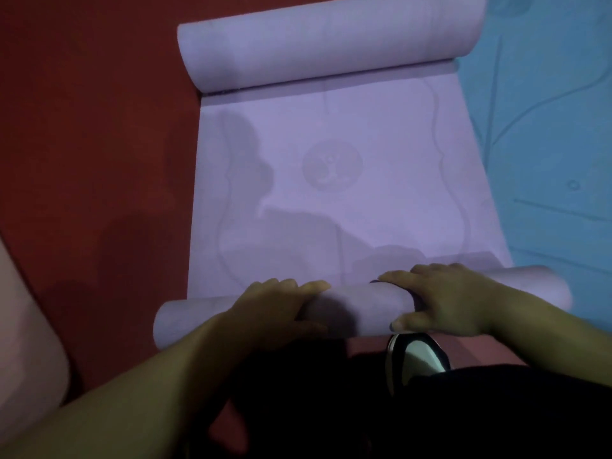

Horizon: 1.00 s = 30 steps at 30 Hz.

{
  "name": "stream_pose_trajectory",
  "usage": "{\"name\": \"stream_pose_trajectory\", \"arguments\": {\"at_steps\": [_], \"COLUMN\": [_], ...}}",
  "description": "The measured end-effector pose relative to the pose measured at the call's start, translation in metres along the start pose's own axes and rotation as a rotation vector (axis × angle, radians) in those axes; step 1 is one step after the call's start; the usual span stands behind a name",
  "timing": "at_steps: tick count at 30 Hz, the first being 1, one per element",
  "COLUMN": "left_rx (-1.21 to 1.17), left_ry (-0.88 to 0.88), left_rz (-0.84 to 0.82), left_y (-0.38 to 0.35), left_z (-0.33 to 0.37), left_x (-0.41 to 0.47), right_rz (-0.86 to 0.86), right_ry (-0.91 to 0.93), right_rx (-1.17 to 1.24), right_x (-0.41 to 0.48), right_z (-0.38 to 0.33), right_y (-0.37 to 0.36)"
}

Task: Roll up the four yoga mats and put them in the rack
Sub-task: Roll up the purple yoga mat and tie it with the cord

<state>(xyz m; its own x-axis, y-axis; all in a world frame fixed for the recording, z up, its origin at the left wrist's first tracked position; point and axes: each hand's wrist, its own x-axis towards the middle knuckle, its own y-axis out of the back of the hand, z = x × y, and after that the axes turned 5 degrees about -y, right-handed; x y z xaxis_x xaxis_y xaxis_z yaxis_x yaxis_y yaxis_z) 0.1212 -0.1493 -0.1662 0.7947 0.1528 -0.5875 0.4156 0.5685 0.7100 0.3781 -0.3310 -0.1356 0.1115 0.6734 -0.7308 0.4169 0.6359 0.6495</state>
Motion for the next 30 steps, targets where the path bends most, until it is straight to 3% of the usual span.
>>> {"name": "stream_pose_trajectory", "arguments": {"at_steps": [7,10,15,18,22,26,30], "left_rx": [-0.038,0.057,0.230,0.249,0.203,0.120,0.056], "left_ry": [0.030,0.049,0.071,0.079,0.111,0.135,0.135], "left_rz": [-0.039,0.024,0.317,0.410,0.326,0.167,0.068], "left_y": [-0.010,-0.015,-0.037,-0.045,-0.036,-0.021,-0.008], "left_z": [-0.001,0.001,0.012,0.012,0.009,0.003,0.000], "left_x": [0.007,0.006,-0.003,0.000,0.003,0.009,0.015], "right_rz": [0.340,0.237,0.160,0.145,0.195,0.341,0.369], "right_ry": [-0.123,-0.141,-0.122,-0.115,-0.149,-0.340,-0.333], "right_rx": [-0.115,-0.107,-0.050,-0.043,-0.050,-0.001,0.000], "right_x": [-0.005,0.001,0.011,0.016,0.013,0.000,0.003], "right_z": [-0.015,-0.011,-0.006,-0.003,-0.006,-0.017,-0.016], "right_y": [-0.055,-0.048,-0.034,-0.033,-0.033,-0.048,-0.050]}}
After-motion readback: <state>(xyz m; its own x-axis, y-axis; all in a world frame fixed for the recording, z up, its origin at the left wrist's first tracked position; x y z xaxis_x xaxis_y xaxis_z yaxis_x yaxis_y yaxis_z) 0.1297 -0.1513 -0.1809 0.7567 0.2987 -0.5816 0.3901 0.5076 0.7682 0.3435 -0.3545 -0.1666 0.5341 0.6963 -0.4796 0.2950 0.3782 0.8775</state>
